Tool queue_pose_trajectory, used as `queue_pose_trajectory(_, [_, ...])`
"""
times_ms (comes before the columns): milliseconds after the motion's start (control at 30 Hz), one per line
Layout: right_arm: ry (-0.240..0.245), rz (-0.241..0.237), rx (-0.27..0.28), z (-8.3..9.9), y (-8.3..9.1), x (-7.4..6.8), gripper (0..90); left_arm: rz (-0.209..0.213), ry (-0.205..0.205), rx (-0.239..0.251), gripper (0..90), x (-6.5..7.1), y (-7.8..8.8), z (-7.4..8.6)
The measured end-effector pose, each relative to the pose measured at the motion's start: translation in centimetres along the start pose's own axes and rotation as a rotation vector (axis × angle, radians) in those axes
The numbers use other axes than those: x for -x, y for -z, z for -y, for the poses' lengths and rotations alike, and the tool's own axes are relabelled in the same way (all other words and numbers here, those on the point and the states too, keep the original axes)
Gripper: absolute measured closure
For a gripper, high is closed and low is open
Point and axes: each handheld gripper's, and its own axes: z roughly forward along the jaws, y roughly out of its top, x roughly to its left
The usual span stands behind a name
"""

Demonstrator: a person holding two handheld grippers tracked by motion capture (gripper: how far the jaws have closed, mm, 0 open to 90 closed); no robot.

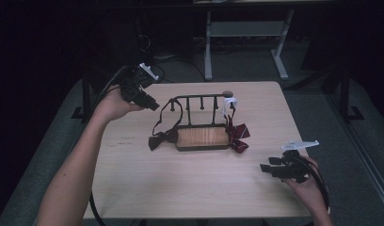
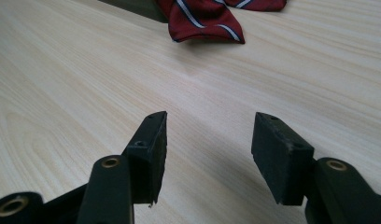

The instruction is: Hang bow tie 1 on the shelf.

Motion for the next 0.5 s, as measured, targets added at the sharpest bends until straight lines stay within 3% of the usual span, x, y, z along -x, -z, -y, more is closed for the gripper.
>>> queue_pose_trajectory(500, [-0.006,0.007,0.002,0.1,0.1,0.2,45.0,0.013,0.004,0.005,66.2,0.5,-0.3,1.8])
